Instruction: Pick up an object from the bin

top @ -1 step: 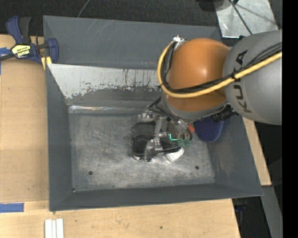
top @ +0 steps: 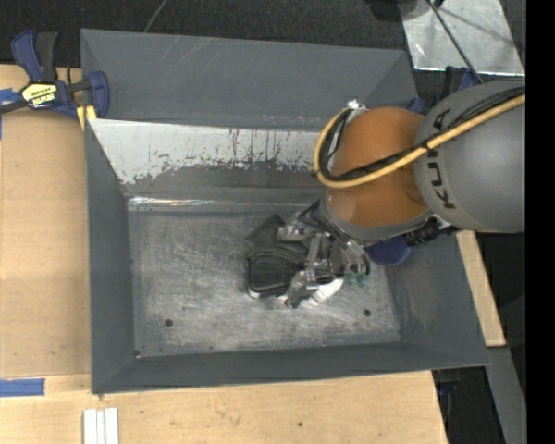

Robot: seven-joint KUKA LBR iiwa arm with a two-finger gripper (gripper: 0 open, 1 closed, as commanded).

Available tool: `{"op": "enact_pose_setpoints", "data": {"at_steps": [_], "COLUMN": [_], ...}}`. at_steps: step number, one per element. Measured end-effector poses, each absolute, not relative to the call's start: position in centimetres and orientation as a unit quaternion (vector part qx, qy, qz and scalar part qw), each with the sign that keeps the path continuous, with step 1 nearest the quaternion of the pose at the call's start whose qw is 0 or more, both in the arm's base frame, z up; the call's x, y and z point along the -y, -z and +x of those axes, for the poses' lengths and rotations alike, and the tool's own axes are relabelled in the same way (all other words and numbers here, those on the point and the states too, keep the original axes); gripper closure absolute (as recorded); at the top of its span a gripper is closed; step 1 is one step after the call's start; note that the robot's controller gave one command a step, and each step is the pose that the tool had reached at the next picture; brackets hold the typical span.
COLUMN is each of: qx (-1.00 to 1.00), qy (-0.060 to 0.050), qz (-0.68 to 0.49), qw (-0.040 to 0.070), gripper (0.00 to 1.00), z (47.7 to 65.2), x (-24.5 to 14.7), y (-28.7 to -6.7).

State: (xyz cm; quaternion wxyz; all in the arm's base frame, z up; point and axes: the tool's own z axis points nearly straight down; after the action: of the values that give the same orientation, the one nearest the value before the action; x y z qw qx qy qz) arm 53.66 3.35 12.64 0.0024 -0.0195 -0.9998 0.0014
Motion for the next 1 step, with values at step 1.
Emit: {"op": "enact_pose_setpoints", "data": {"at_steps": [1], "qx": [0.982], "qy": [0.000], "qz": [-0.189], "qw": [-0.002], "gripper": [0.00], "z": [54.34], "x": [-2.74], "y": [-8.77]}}
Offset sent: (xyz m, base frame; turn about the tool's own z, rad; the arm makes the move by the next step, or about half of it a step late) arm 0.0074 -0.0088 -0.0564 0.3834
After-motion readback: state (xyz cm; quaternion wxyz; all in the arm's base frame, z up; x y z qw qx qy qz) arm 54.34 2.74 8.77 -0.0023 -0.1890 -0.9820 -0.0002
